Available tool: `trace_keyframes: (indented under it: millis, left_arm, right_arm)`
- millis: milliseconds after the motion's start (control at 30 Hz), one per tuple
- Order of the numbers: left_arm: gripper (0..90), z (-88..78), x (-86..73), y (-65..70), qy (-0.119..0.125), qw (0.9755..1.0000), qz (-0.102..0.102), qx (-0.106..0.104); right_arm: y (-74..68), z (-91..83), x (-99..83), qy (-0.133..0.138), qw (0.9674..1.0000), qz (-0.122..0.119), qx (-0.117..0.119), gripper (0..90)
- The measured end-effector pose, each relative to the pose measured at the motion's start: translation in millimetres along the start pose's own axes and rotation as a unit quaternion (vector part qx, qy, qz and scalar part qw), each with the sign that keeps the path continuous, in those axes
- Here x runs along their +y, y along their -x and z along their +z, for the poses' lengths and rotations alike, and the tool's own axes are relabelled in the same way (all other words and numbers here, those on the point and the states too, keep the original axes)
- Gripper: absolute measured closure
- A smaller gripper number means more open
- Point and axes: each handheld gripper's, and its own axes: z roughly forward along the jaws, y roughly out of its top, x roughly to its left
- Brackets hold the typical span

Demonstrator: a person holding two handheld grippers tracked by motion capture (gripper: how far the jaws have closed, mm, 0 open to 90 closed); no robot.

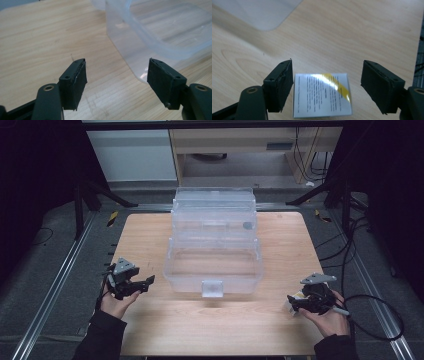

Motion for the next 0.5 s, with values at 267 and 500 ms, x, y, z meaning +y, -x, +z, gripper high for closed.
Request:
trace_keyframes:
  millis: [267, 500]
  left_arm:
    - [37.2, 2.3, 30.8, 7.4, 0.020, 0.9996, 0.016, -0.013]
    - [43.4, 22.4, 50.7, 15.5, 0.012, 0.9995, 0.024, -0.014]
  right_arm:
    - [-3.7, -3.9, 30.3, 0.067, 0.9974, 0.011, 0.024, 28.6]
    - [-9.3, 2.8, 62.2, 0.098, 0.9945, 0.007, 0.036, 30.9]
